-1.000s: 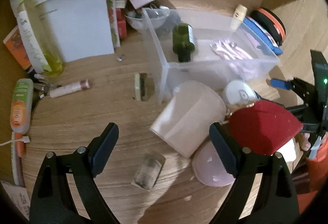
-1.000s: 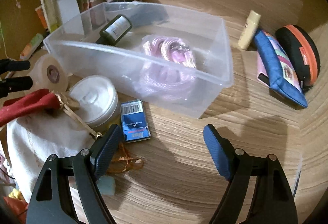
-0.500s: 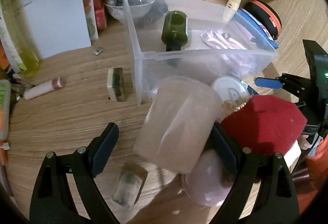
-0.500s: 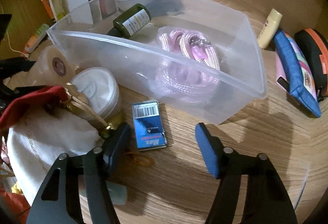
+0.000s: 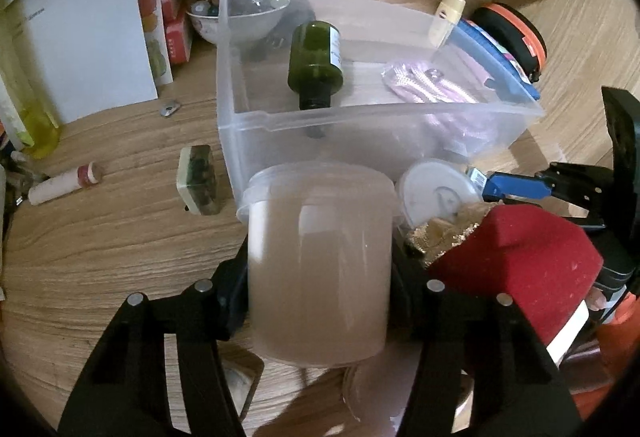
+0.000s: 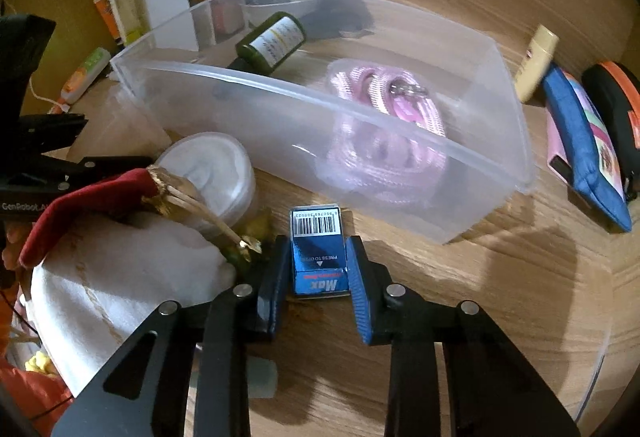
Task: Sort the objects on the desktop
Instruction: 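Grasp the white cup with the left tool while the right tool grasps the blue card box, then carry the cup and card box into the clear box and release both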
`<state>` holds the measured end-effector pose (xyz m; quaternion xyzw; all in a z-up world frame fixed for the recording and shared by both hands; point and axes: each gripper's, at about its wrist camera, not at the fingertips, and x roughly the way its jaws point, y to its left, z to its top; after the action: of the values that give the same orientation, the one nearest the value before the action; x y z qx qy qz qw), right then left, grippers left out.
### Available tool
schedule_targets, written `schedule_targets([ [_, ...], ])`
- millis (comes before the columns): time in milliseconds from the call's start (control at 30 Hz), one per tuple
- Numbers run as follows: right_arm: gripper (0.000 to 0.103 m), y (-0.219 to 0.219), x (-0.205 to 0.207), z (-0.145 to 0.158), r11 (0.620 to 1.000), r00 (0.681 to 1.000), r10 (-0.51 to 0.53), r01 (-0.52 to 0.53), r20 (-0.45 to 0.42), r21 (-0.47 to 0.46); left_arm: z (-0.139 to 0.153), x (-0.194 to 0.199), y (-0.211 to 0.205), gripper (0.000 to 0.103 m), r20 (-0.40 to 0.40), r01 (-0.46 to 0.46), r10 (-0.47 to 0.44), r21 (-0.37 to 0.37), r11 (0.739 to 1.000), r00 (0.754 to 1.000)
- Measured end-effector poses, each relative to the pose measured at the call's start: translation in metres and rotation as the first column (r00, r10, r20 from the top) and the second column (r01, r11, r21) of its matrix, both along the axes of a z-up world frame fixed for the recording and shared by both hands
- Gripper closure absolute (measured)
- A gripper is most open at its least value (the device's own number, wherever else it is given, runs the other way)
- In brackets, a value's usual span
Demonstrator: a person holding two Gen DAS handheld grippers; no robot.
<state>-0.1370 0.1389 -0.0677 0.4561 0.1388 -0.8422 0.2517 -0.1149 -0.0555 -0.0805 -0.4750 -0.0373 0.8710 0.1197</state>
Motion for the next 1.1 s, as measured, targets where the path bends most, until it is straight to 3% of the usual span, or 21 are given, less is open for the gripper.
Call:
schedule_targets([
  [300,0.078,0.028,0.007,0.019,0.996,0.997,-0.077,0.075,-0.031,-0.052,0.0,0.007,-0.004,0.046,-0.012,-0.043,0.044,0.045,0.998,0.999],
  [433,0.078,0.035,0.012,0.03,0.993,0.993,-0.099,0.095,-0.056,-0.073,0.012,0.016,-0.005,0.046,-0.06,-0.063,0.066,0.044,0.997,0.996],
  [767,0.078,0.044,0.026,0.049,0.979,0.989,-0.119,0.103,-0.084,-0.174,0.043,0.032,-0.02,0.046,-0.108,-0.098,0.112,0.125,0.987,0.988],
  [1100,0.078,0.047,0.028,0.074,0.966,0.977,-0.149,0.11,-0.155,-0.235,0.077,0.029,-0.025,0.046,-0.203,-0.138,0.165,0.142,0.98,0.965],
])
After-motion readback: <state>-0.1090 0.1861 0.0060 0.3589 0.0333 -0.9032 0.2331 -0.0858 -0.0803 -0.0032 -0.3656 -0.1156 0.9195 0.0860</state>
